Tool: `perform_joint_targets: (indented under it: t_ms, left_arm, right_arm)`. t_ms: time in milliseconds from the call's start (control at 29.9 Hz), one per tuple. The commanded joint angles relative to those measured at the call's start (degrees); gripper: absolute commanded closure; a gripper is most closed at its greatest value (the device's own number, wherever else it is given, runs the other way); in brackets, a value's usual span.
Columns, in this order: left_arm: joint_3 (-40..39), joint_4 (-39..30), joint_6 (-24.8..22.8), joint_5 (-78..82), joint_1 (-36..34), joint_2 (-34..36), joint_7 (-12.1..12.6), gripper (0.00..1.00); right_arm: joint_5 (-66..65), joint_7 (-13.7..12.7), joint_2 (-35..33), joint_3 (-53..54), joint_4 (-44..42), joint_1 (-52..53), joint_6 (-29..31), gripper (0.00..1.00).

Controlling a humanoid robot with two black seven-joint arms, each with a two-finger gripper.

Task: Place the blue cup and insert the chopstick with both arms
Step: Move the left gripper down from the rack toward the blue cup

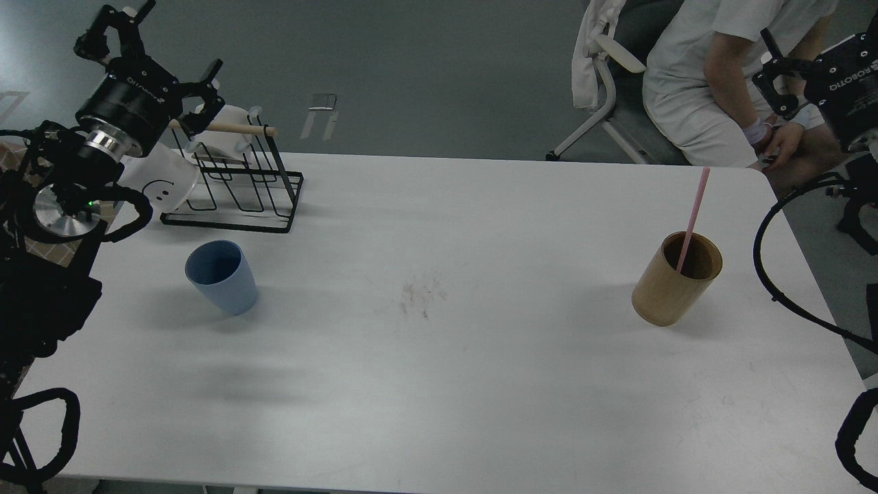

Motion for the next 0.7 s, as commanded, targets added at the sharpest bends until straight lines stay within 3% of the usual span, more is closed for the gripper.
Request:
perform_joint_targets:
  t_ms: [0, 668]
  left_arm:
    - [0.17, -0.34, 0.09, 0.17, 0.13, -0.1, -0.08, 0.02]
    - [-0.44, -3.85, -0.08, -0.18, 0.65, -0.19, 0.01, 0.02]
  right_arm:
    - [-0.16, 1.01, 0.05, 0.09, 1.31, -0.34, -0.06, 0.0]
    - [-0.16, 2.15, -0.57, 0.44, 4.03, -0.42, 0.11, 0.0]
